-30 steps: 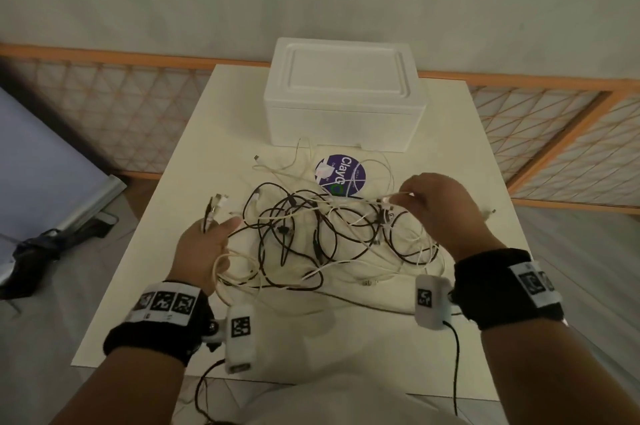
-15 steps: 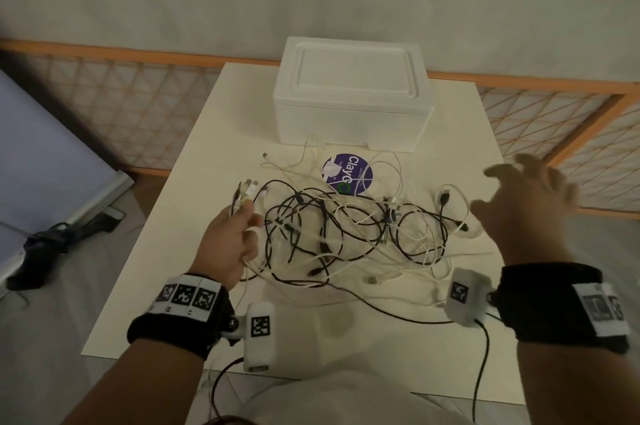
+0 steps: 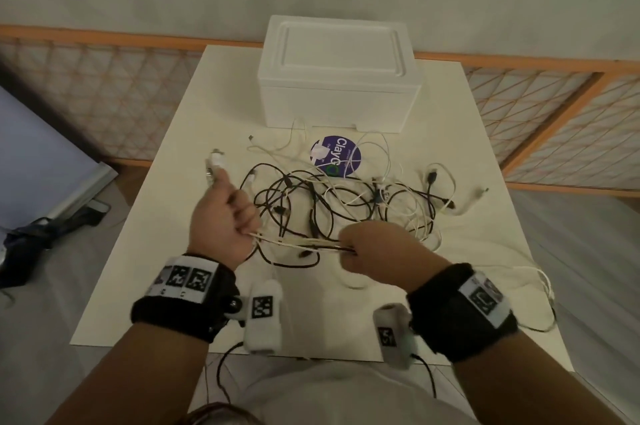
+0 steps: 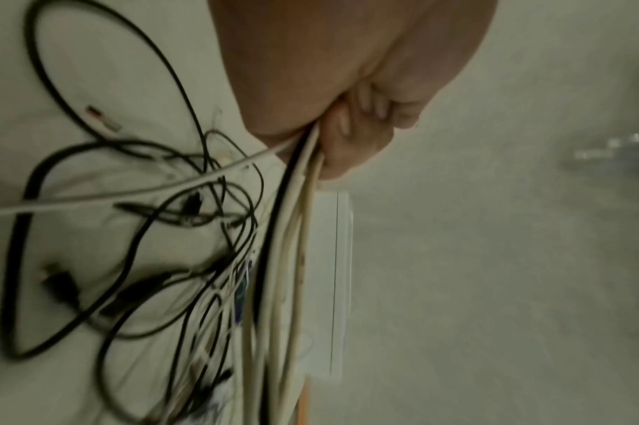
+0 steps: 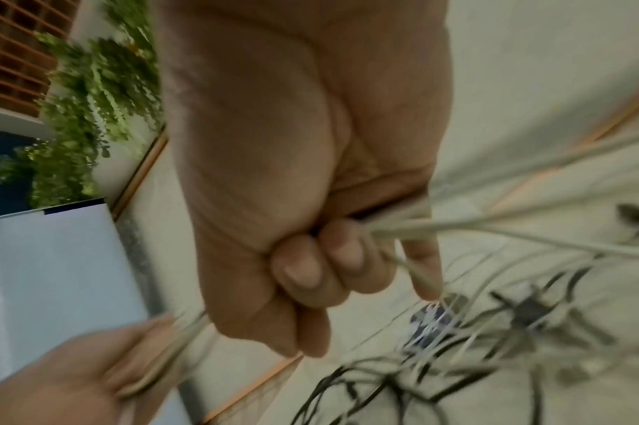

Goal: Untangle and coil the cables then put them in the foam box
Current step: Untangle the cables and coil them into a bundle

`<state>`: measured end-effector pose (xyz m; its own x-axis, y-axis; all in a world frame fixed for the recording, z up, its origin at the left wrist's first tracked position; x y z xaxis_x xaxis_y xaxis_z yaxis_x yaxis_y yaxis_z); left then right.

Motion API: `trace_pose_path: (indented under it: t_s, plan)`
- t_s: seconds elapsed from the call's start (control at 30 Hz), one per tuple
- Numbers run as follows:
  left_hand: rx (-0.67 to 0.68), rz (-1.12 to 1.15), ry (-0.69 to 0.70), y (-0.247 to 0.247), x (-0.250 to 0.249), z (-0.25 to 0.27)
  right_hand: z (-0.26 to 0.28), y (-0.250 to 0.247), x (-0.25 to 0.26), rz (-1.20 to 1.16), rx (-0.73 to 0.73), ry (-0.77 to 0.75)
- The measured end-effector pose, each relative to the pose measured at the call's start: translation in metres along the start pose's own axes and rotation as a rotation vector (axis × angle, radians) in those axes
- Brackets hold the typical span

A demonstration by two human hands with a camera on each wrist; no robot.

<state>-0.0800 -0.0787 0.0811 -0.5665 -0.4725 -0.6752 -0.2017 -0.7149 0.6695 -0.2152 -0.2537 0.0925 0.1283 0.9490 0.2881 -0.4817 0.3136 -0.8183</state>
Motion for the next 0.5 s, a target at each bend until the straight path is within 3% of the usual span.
trace_pose_path:
  t_s: [0.13,0.23,0.33,0.43,0.5]
  plan:
    - [-0.141,0.067,0.054,-0.049,-0.039,-0.004,0.046,-0.002,-0.063,-0.068,-0.096,0.232]
    - [-0.169,0.039,0.01,-0.06,-0.034,-0.002,0.066,-0.002,-0.082,-0.039,-0.194,0.323]
    - [-0.15,0.015,-0.053,-0.044,-0.002,0.0,0.066,0.006,-0.104,0.004,-0.085,0.473]
    - [-0.103,0.009,-0.119,-0.026,0.029,0.007,0.069,0.007,-0.123,-0.061,0.19,0.624]
    - [-0.043,-0.013,-0.163,-0.014,0.045,0.01,0.061,0.002,-0.112,-0.045,0.221,0.504]
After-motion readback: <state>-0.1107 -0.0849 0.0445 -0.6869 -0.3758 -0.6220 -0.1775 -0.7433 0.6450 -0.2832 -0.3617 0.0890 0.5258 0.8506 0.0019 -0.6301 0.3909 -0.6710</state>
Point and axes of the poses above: each hand's wrist, its own z-axis away from the middle knuckle, its own y-axis out of the palm, x = y × z, the point moved 2 cm from there along -z, towards the middle knuckle, and after that the axes turned 12 degrees about x, right-handed, at the moved point
